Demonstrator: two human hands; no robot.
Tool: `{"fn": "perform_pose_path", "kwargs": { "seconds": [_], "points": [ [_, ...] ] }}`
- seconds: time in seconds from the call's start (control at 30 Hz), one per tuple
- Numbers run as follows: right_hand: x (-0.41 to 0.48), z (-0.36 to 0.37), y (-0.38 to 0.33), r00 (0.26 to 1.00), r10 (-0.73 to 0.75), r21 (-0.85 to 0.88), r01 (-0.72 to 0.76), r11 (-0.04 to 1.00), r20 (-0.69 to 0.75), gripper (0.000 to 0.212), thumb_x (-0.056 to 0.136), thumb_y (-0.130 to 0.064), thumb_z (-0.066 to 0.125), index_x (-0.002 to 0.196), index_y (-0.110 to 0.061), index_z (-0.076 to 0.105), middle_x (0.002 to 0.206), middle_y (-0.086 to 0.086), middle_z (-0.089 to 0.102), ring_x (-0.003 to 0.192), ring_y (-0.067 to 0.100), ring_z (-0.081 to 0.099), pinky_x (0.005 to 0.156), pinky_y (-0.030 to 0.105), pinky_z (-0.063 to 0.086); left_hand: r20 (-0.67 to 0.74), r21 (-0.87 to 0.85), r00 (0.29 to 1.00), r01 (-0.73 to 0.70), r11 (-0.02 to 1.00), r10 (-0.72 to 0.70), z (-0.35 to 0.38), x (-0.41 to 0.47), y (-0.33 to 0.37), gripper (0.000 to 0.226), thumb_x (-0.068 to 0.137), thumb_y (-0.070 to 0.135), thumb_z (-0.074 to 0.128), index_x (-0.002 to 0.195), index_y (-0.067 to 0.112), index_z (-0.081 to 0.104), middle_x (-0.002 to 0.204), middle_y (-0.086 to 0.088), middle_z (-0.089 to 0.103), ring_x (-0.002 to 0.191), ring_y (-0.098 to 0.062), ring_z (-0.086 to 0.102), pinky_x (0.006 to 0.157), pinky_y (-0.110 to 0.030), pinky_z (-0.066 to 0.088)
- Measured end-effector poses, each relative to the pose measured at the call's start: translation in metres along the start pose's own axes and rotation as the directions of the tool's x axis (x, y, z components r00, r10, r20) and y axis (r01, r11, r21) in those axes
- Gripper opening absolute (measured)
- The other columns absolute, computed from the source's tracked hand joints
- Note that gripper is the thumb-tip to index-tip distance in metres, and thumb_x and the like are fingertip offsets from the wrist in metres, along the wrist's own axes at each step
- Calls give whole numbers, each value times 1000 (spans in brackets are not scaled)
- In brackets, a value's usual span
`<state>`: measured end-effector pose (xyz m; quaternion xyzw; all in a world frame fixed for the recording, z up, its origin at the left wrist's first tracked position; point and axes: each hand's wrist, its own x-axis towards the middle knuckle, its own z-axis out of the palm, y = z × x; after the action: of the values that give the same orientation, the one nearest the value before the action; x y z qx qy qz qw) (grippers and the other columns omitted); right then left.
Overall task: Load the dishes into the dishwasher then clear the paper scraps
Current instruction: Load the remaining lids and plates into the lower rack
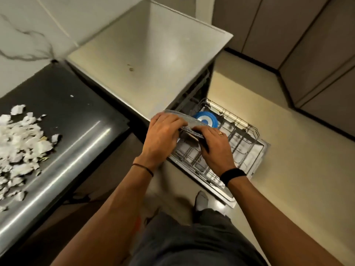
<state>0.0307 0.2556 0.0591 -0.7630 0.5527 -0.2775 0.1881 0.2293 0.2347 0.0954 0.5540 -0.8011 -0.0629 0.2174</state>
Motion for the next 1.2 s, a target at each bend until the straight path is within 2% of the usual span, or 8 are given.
{"fn": "perform_pose_path", "kwargs": {
  "seconds": [0.1,0.2,0.37,0.5,0.6,0.83,0.97,1.2],
  "points": [
    [-5,8,18,996,76,12,-77,997,42,38,94,-16,56,132,-24,56,128,-1,65,117,23,59,97,47,48,84,-30,995,-50,998,52,27,12,-1,33,86,14,44,104,13,71,106,-4,70,105,-30,63,99,-48,47],
    [-7,33,39,980,171,20,-174,985,104,38,94,-21,52,132,-23,56,125,1,67,114,24,62,95,50,51,148,-70,987,-56,996,66,69,17,-17,33,85,12,42,100,8,71,101,-8,69,102,-33,62,96,-47,49],
    [-8,102,70,938,294,36,-305,952,185,41,93,-12,57,133,-21,58,126,3,69,115,25,65,95,49,53,241,-110,970,-1,994,28,144,7,-59,36,83,9,39,99,7,71,103,-9,68,106,-34,61,94,-48,51],
    [-4,178,113,910,359,24,-371,928,206,44,92,-8,55,134,-19,58,126,5,69,113,28,65,95,49,53,283,-134,959,38,990,2,223,1,-108,32,79,-8,55,102,6,72,105,-11,69,112,-31,58,98,-38,44],
    [2,236,151,897,377,-14,-384,923,231,46,91,-11,51,136,-19,57,127,7,69,115,30,64,97,51,51,315,-154,949,43,987,8,283,-3,-147,39,75,-15,57,104,5,73,106,-14,68,112,-33,56,98,-36,40],
    [18,342,228,903,373,-97,-360,928,212,48,89,-14,52,137,-22,58,125,3,70,116,31,64,95,51,50,270,-129,961,-22,991,57,395,-6,-222,29,83,-7,57,101,10,73,104,-10,70,106,-35,61,91,-44,50],
    [23,368,249,894,401,-101,-388,916,199,49,92,-14,53,139,-23,57,129,4,69,118,32,62,94,51,51,245,-111,967,-38,993,65,431,-3,-240,29,86,-3,53,103,11,72,105,-10,69,108,-34,59,90,-44,49],
    [41,385,251,901,388,-80,-380,922,192,50,95,-10,54,143,-22,55,132,7,67,119,33,62,95,49,52,241,-74,970,-25,997,42,438,8,-257,36,81,-13,53,102,10,70,104,-12,66,108,-34,57,87,-44,48]
  ]
}}
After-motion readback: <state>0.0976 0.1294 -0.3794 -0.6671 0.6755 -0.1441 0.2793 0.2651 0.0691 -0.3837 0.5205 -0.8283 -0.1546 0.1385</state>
